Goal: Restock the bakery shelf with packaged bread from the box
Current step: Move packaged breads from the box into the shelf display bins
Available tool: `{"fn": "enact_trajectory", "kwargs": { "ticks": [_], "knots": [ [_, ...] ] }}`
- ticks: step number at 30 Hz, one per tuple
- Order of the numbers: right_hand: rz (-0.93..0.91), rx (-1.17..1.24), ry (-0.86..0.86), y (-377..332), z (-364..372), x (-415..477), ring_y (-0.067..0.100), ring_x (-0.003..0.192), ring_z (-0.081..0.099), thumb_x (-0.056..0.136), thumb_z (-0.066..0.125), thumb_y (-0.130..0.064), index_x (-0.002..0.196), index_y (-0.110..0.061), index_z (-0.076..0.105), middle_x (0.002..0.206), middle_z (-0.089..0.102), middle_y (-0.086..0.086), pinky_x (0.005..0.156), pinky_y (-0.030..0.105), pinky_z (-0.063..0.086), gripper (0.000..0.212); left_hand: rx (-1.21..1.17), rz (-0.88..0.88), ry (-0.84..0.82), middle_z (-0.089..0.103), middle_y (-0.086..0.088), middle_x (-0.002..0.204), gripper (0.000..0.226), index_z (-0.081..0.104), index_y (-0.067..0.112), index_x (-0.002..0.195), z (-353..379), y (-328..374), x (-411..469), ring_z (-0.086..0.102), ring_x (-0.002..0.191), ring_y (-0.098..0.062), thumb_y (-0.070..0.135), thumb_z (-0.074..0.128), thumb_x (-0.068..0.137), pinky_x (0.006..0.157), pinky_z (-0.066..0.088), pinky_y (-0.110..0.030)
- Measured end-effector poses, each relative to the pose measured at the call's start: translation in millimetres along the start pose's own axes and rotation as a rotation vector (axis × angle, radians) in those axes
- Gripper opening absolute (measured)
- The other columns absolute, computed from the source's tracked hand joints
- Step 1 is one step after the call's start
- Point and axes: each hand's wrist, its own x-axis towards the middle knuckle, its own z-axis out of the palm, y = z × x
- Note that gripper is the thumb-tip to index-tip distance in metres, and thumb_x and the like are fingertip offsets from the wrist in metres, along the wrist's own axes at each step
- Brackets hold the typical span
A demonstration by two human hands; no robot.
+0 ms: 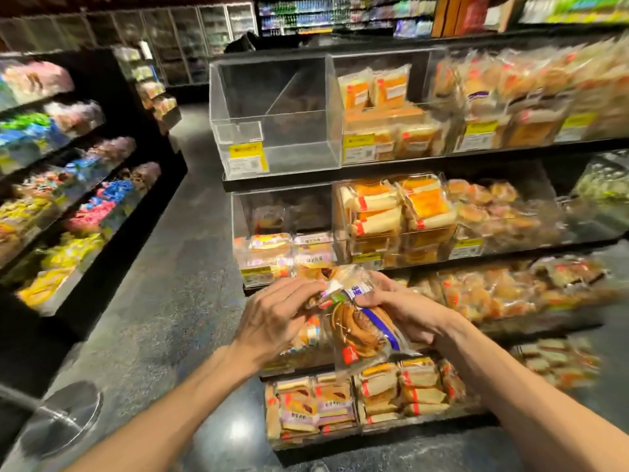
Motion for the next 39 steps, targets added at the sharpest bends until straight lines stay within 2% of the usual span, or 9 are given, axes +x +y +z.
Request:
{"fn": "enact_trajectory", "kwargs": {
  "ticks": [4,7,12,20,23,25,27,33,39],
  "knots": [
    [0.028,-0.01,0.043,-12.7,-15.1,34.9,0.058,0.122,0.049,0.054,0.095,-0.046,0.132,-0.029,0.048,0.115,0.071,0.018,0.084,0.049,0.035,0.093,0.045,0.093,-0.068,0.072,-0.005,0.116,0.038,0.068,0.011,0.121,18.4,-45.2,18.5,0.07,0.104,-0.019,0.017,0.071,0.083,0.088,0.058,-0.034],
    [0.018,0.031,0.063,-30.1,-23.5,63.1,0.042,0.104,0.066,0.064,0.089,-0.032,0.13,-0.016,0.05,0.11,0.072,0.019,0.098,0.055,0.046,0.078,0.004,0.09,-0.083,0.073,-0.009,0.113,0.046,0.065,0.01,0.121,26.2,-84.7,37.8,0.071,0.1,-0.022,0.008,0.078,0.077,0.087,0.056,-0.034],
    [0.027,0.083,0.044,-76.2,-39.3,100.7,0.025,0.078,0.073,0.078,0.074,-0.012,0.114,-0.013,0.059,0.096,0.073,0.018,0.071,0.037,0.061,0.039,0.2,0.146,-0.018,0.075,-0.005,0.1,0.022,0.073,0.01,0.104,35.6,-141.8,73.6,0.072,0.083,-0.022,0.017,0.059,0.089,0.063,0.06,-0.032],
    [0.007,0.122,0.264,-102.9,-65.7,147.5,0.026,0.081,0.073,0.063,0.076,-0.018,0.133,-0.01,0.048,0.104,0.072,0.02,0.071,0.038,0.062,0.076,0.497,0.165,-0.366,0.062,-0.006,0.073,0.027,0.068,0.012,0.081,121.3,-237.3,135.6,0.057,0.059,-0.024,0.0,0.083,0.061,0.043,0.041,-0.03],
    [0.016,0.156,0.31,-106.6,-74.9,163.5,0.03,0.09,0.072,0.063,0.079,-0.02,0.136,-0.012,0.044,0.113,0.07,0.022,0.078,0.041,0.061,0.081,0.556,0.122,-0.65,0.063,-0.009,0.094,0.032,0.067,0.009,0.102,157.4,-253.8,154.8,0.061,0.083,-0.025,0.01,0.082,0.074,0.058,0.051,-0.034],
    [0.012,0.177,0.31,-108.1,-79.9,172.0,0.032,0.098,0.071,0.066,0.079,-0.02,0.137,-0.012,0.044,0.114,0.07,0.02,0.083,0.043,0.06,0.079,0.577,0.097,-0.838,0.053,-0.013,0.126,0.03,0.052,0.007,0.131,181.4,-261.8,159.8,0.051,0.115,-0.029,0.013,0.045,0.103,0.083,0.05,-0.037],
    [0.016,0.197,0.311,-107.4,-82.8,177.3,0.032,0.103,0.07,0.068,0.079,-0.021,0.137,-0.014,0.044,0.115,0.07,0.019,0.083,0.042,0.06,0.077,0.547,0.088,-0.919,0.044,-0.014,0.135,0.035,0.044,0.007,0.137,201.3,-268.3,160.6,0.043,0.125,-0.029,0.012,0.028,0.106,0.086,0.049,-0.038],
    [0.006,0.219,0.329,-104.5,-87.3,189.8,0.031,0.103,0.07,0.067,0.078,-0.017,0.131,-0.017,0.048,0.115,0.071,0.017,0.082,0.039,0.06,0.071,0.433,-0.095,-0.932,0.044,-0.014,0.135,0.035,0.04,0.004,0.139,226.1,-276.1,173.0,0.048,0.103,-0.027,0.012,0.037,0.105,0.088,0.044,-0.034],
    [0.008,0.256,0.366,-105.3,-87.4,201.7,0.029,0.098,0.071,0.061,0.078,-0.016,0.122,-0.023,0.047,0.111,0.073,0.016,0.079,0.04,0.061,0.069,-0.012,-0.37,-0.858,0.067,-0.007,0.115,0.026,0.069,0.008,0.114,239.4,-296.6,166.8,0.064,0.103,-0.027,0.021,0.063,0.093,0.081,0.051,-0.028]
  ]
}}
